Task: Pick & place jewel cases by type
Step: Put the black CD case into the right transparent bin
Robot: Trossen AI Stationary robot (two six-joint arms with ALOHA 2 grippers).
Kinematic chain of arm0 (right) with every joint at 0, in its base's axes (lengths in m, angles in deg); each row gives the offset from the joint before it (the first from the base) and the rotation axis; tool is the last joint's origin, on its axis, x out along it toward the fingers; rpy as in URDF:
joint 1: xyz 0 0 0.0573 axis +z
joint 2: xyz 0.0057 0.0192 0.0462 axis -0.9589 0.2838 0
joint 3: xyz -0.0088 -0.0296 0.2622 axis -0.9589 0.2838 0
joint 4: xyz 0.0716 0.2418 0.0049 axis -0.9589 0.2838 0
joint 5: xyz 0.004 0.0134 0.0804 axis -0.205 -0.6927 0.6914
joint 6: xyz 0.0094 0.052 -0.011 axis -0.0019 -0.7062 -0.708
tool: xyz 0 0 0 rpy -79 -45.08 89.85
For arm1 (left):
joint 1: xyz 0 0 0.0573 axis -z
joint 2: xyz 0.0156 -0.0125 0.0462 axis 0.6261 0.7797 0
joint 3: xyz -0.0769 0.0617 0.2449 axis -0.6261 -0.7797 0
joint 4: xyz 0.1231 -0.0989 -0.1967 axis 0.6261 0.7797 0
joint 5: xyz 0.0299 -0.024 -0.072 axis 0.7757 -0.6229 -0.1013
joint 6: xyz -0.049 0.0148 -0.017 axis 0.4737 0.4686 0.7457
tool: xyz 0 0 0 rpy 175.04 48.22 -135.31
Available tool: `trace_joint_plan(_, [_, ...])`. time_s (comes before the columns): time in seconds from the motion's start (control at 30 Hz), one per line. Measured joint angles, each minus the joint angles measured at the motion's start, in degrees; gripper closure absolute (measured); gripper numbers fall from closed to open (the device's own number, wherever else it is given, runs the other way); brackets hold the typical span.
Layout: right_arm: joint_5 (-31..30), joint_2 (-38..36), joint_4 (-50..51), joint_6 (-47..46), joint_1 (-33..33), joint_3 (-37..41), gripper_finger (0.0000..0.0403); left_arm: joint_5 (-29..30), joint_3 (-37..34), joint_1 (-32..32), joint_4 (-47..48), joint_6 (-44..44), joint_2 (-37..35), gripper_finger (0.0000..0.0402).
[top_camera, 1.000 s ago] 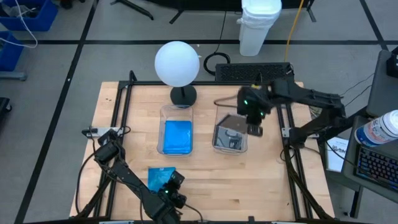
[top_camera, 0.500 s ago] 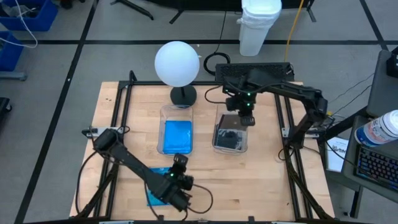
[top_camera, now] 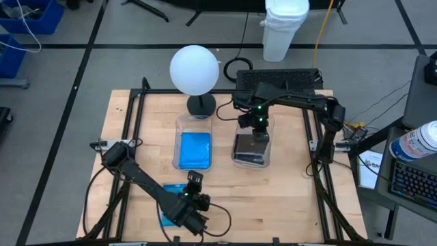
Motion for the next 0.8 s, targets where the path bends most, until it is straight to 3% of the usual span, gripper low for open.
trace_joint_plan(0.5, [2.9,2.8,-10.5,0.3,0.7,13.6,0.0371,-0.9,0.0,5.0,0.1,2.3,0.0,0.0385])
trace_joint_plan(0.8, [0.0,1.6,-13.2,-2.9,0.8,14.5,0.0288,-0.9,-0.1,4.9,0.1,4.4,0.0,0.0372])
